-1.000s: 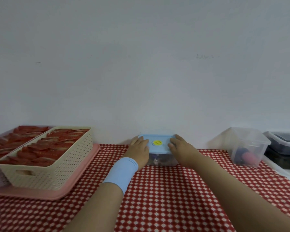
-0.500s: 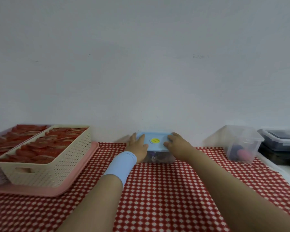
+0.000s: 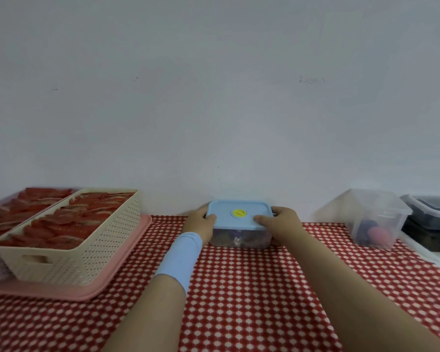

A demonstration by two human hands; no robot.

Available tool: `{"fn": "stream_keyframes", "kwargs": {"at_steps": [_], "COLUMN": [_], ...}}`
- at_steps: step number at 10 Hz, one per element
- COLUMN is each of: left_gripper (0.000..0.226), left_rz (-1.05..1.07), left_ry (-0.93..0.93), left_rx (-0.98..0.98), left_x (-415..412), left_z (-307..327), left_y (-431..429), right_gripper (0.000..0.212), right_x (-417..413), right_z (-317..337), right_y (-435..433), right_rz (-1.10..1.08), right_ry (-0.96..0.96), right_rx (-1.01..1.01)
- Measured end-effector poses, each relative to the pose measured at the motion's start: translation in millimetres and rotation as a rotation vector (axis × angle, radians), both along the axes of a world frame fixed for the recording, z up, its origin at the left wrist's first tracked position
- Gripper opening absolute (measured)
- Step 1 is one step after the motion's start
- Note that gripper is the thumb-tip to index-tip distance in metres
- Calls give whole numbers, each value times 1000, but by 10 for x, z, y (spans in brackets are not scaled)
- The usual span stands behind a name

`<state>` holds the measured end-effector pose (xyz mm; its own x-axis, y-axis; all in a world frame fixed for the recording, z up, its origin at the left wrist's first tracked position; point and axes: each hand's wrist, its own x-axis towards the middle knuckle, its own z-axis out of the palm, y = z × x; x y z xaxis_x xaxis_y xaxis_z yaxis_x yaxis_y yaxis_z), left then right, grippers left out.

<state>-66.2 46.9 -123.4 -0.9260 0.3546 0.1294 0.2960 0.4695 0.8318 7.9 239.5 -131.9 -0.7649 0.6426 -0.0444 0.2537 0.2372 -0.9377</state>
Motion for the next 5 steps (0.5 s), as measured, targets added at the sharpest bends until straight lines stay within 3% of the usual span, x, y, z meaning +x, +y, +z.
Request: {"fn": "stream_keyframes", "kwargs": {"at_steps": [4, 5], "left_gripper": [37, 43], "left_rz": [19, 75], "left_ry": [-101, -146], "left_rx": [142, 161], "left_x": [54, 77], "left_z": [1, 74], "left_y": [31, -5], "right_gripper": [37, 47], "right_x": [17, 69], "right_z": [27, 148], "right_y": [8, -30], "right_rz": [98, 42], "right_ry": [57, 28], "right_rx": [-134, -114]}}
